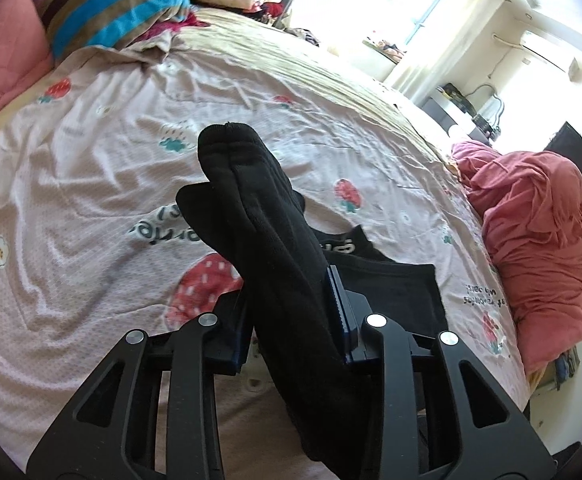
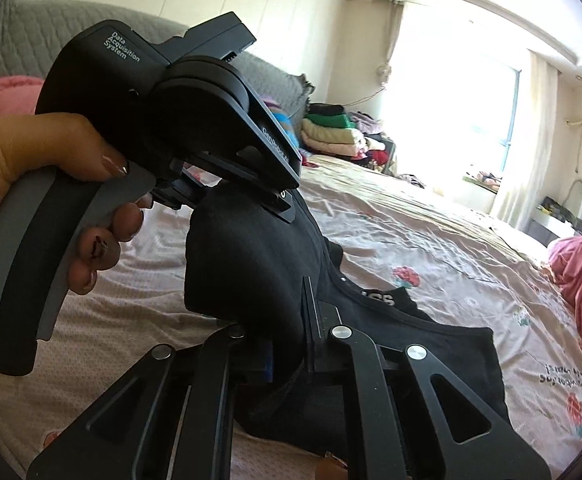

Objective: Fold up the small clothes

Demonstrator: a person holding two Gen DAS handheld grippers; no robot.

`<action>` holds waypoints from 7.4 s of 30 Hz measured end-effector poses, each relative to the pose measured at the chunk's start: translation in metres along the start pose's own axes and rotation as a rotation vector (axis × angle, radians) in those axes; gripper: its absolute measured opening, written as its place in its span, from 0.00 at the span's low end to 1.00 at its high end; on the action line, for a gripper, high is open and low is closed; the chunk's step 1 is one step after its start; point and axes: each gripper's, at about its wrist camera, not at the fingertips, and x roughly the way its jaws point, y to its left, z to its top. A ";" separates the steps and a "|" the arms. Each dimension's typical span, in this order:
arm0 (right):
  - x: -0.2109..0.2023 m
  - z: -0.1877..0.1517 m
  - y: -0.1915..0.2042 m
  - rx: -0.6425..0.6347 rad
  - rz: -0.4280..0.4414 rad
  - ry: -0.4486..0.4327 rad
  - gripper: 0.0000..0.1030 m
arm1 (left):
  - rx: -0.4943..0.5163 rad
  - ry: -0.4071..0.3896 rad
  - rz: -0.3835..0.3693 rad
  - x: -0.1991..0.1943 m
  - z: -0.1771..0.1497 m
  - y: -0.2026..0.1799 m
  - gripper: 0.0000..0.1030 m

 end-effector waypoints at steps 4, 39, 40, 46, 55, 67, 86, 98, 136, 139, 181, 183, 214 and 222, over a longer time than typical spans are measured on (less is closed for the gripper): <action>-0.013 -0.003 -0.012 0.042 -0.019 -0.016 0.09 | 0.028 -0.003 -0.007 -0.002 0.001 -0.020 0.24; -0.048 -0.069 -0.132 0.367 -0.069 0.096 0.09 | 0.147 0.146 -0.002 0.080 -0.038 -0.147 0.24; -0.047 -0.072 -0.136 0.390 -0.060 0.109 0.09 | 0.147 0.153 0.000 0.084 -0.039 -0.148 0.25; -0.042 -0.087 -0.155 0.510 -0.005 0.160 0.09 | 0.147 0.196 0.011 0.108 -0.045 -0.155 0.33; -0.036 -0.104 -0.177 0.663 0.073 0.219 0.11 | 0.142 0.234 -0.013 0.133 -0.045 -0.166 0.62; -0.027 -0.124 -0.209 0.839 0.257 0.347 0.49 | 0.008 0.125 -0.059 0.098 -0.038 -0.124 0.69; 0.047 -0.089 -0.279 0.868 0.360 0.503 0.20 | 0.104 0.149 0.044 0.093 -0.069 -0.088 0.69; 0.070 -0.060 -0.276 0.650 0.296 0.420 0.17 | 0.159 0.127 0.090 0.084 -0.067 -0.091 0.69; 0.013 -0.104 -0.255 0.801 0.394 0.485 0.54 | 0.137 0.112 0.042 0.067 -0.109 -0.102 0.67; 0.012 -0.101 -0.252 0.771 0.361 0.484 0.24 | 0.136 0.104 0.045 0.065 -0.110 -0.102 0.66; -0.031 -0.098 -0.237 0.555 0.045 0.439 0.91 | 0.149 0.125 0.020 0.052 -0.115 -0.104 0.84; -0.034 -0.096 -0.238 0.558 0.040 0.434 0.92 | 0.147 0.123 0.020 0.050 -0.115 -0.104 0.88; -0.145 -0.061 -0.206 0.548 -0.070 0.158 0.96 | 0.235 -0.069 0.084 -0.039 -0.138 -0.106 0.91; -0.163 -0.064 -0.183 0.476 -0.109 0.141 0.96 | 0.257 -0.089 0.099 -0.054 -0.159 -0.102 0.91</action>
